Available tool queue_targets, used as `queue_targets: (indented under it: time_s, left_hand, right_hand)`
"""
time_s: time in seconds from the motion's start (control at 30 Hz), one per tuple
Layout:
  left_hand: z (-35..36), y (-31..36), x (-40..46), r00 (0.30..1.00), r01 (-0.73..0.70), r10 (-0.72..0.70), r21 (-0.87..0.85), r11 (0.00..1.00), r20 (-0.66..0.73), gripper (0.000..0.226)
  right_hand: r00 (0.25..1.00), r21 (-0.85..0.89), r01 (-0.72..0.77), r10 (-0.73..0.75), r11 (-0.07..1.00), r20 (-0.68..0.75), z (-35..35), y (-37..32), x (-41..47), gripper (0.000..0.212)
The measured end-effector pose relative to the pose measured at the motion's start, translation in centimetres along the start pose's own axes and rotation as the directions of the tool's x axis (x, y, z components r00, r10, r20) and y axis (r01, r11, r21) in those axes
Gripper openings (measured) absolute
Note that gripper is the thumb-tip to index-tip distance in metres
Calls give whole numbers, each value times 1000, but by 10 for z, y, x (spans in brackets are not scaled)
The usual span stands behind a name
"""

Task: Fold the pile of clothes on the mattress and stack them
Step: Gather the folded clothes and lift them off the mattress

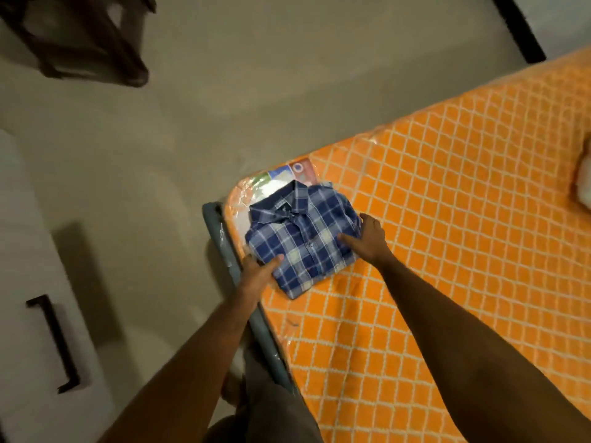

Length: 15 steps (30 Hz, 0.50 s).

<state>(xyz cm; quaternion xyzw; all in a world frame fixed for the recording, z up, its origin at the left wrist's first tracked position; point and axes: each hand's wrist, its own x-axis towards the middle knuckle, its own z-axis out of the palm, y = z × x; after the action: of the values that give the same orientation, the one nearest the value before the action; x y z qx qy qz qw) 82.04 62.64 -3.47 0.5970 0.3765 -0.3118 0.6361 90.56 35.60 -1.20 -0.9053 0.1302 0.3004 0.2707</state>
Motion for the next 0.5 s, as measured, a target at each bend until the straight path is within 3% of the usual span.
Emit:
queue_targets:
  time_s: [0.13,0.3,0.43,0.5]
  left_hand:
    - [12,5,19,988,135,-144,-126,983,-59,86]
    - [13,7,36,979,178,-187,-104,978,-80,56]
    - [17,13,46,976,135,-160,-164,977,-146,65]
    - [20,16,46,981,95,-124,-190,977,-149,59]
  right_hand:
    - [964,284,-18,-59,959,259,16,31,49,92]
    - [980,359,-127,61,925,190,19,25,65,101]
    - [945,451,-221,75,865,318,8,20,72,72]
    - [924,459,-242,58,855,379,4,18,71,67]
